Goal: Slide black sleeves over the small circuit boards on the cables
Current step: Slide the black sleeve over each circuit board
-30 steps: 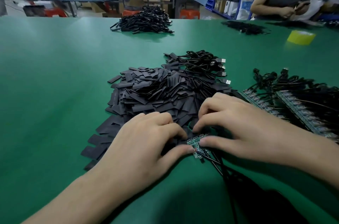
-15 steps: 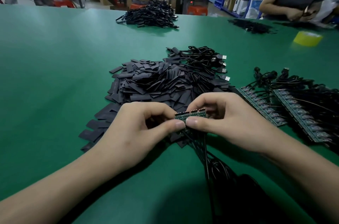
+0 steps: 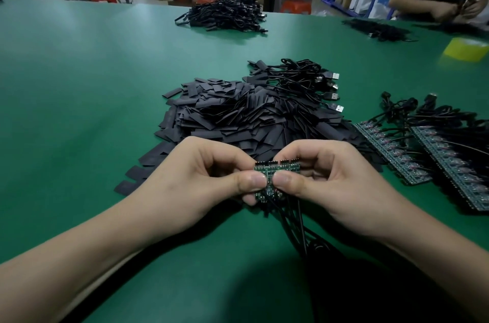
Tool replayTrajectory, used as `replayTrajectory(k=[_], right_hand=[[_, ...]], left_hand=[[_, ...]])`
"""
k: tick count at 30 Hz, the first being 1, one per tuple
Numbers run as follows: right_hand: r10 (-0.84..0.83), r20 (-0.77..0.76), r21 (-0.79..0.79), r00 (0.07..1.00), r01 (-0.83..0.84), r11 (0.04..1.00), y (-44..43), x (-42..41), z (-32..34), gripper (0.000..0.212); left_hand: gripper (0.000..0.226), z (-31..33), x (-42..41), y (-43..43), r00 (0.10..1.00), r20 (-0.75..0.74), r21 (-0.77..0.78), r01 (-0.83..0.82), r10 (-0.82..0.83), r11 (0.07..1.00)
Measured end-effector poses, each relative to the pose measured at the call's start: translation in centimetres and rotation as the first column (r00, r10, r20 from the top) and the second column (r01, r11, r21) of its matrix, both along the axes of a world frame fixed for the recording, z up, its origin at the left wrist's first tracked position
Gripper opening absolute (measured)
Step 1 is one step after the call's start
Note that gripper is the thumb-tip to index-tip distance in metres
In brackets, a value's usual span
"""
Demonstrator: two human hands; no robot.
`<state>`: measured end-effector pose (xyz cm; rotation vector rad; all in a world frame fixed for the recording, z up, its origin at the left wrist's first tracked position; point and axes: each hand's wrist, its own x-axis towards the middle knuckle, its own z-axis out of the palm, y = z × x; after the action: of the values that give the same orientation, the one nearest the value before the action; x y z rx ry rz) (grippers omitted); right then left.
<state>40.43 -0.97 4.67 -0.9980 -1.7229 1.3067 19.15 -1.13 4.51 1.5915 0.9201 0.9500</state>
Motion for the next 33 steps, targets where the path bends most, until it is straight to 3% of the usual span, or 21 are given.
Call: replayTrajectory(k=[4,7,10,12,14,16,18,21,28,33], right_hand=[[0.011,-0.074,-0.004,0.997,-0.012,1.0,-0.2,-0.2,0.1,0.017],[-0.117,-0.04,0.045,0.992,0.118,0.992,0.1,0.1,0.2,0.01],[-0.324,0.202,0.223,0.924,0.279,0.934,0.2,0.8,-0.4,0.009],[-0.415,0.291,0.389,0.862,0.29,0.875,0.1,1.0,-0.5,0.008],[-0.464,0.305,0.552,0.831,0.243,0.798,-0.1,0.8,0.0,0.009],[-0.427,0.269,0.614,0.863,0.189,0.767,-0.3,0.6,0.5,0.011],[-0.308,0.25,0.585,0.918,0.11,0.803,-0.7,0.5,0.7,0.017],[-0.187,0.318,0.546,0.929,-0.018,0.838,-1.3,0.2,0.9,0.017],[-0.081,0.475,0.424,0.876,-0.147,0.894,-1.1,0.8,1.2,0.013],[0.047,0.35,0.241,0.935,-0.139,0.96,-0.9,1.5,1.4,0.034]], left_hand=[[0.013,0.1,0.0,0.0,0.998,0.063,-0.02,0.028,-0.027,0.999],[0.012,-0.1,0.4,0.0,0.991,0.098,0.015,-0.091,0.089,0.996],[0.013,-0.4,0.5,-0.2,0.98,0.041,0.217,-0.197,0.193,0.956],[0.009,-0.5,0.4,-0.5,0.982,0.021,0.35,-0.182,0.186,0.919],[0.007,-0.4,0.4,-0.8,0.981,0.03,0.42,-0.185,0.191,0.888],[0.005,-0.3,0.5,-1.1,0.975,0.081,0.41,-0.222,0.207,0.885],[0.004,-0.1,0.6,-1.2,0.962,0.104,0.44,-0.273,0.253,0.856],[0.007,0.2,0.7,-1.0,0.937,0.069,0.521,-0.327,0.343,0.788],[0.014,0.1,0.8,-0.7,0.914,0.219,0.37,-0.403,0.343,0.837],[0.018,0.3,0.4,-0.4,0.874,0.302,0.317,-0.469,0.381,0.825]])
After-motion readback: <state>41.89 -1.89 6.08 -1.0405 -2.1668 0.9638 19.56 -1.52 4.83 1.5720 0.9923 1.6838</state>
